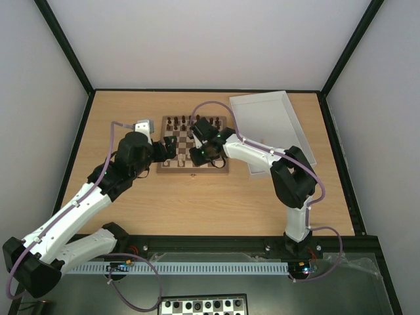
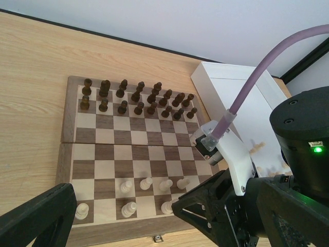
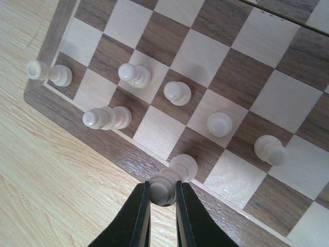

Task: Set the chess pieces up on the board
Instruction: Move the chess piece to the chessboard.

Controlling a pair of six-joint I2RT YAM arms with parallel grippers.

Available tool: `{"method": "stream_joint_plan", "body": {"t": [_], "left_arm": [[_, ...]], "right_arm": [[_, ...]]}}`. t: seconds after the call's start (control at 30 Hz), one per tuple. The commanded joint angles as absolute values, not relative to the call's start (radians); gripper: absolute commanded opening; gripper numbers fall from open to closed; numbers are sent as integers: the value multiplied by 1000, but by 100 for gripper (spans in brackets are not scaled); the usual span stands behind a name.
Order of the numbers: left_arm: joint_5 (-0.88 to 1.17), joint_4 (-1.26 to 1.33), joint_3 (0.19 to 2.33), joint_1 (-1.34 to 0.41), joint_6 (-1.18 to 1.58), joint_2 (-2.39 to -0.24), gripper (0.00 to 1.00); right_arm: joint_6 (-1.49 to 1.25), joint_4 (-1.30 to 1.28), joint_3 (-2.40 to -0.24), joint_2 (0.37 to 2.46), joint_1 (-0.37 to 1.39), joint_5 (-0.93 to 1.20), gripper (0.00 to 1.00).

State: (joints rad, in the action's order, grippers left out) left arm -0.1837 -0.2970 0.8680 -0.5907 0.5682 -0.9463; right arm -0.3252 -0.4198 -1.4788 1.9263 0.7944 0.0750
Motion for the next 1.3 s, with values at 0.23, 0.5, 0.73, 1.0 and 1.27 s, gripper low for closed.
{"method": "stream_joint_plan", "body": {"t": [0.23, 0.5, 0.73, 1.0, 1.27], "left_arm": [[-196, -276, 862, -596, 572, -946, 100], [-202, -282, 861, -596, 574, -941, 99], [-201, -278, 858, -595, 574, -945, 100], [-197, -275, 858, -596, 575, -948, 100], [-191, -270, 857, -596, 575, -951, 100]], "right_arm": [[-329, -435, -1573, 1990, 810, 145, 8], [-325, -454, -1605, 2029, 827, 115, 8], [-325, -460, -1601, 2036, 828, 96, 8], [-320, -472, -1601, 2033, 829, 75, 9], [-320, -468, -1587, 2029, 827, 83, 22]]}}
